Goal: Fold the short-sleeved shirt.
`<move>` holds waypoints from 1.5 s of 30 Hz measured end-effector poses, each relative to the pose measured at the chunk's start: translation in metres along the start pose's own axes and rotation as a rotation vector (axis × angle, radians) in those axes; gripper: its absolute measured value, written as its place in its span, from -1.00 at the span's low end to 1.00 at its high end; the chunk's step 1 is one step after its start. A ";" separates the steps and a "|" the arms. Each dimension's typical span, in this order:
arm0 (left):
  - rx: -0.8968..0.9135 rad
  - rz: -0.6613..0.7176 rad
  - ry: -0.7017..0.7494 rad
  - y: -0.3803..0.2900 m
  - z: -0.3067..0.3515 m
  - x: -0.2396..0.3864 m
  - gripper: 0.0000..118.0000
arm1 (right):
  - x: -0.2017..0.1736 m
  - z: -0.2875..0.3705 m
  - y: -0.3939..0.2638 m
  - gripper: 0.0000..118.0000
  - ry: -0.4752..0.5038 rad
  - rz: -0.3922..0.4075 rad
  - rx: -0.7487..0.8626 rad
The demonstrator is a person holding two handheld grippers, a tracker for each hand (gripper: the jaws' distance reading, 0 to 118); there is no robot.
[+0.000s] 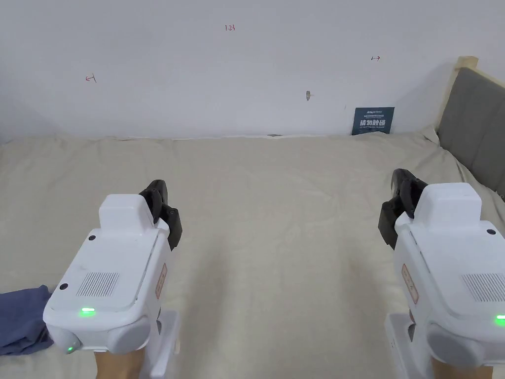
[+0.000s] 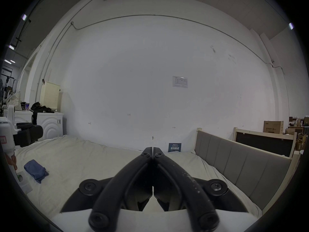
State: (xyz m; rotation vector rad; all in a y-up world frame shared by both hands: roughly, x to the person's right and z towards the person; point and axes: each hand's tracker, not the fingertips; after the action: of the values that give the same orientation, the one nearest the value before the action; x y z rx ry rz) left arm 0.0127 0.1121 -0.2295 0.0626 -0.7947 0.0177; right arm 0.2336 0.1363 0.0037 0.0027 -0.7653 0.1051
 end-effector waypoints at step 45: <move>-0.014 0.007 0.009 -0.004 0.000 -0.009 -1.00 | -0.004 0.003 0.006 -0.97 0.003 0.022 0.013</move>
State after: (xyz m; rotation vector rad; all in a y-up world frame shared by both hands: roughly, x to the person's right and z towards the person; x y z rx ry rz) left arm 0.0062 0.1086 -0.2363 0.0461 -0.7861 0.0195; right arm 0.2282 0.1413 0.0025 0.0063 -0.7614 0.1310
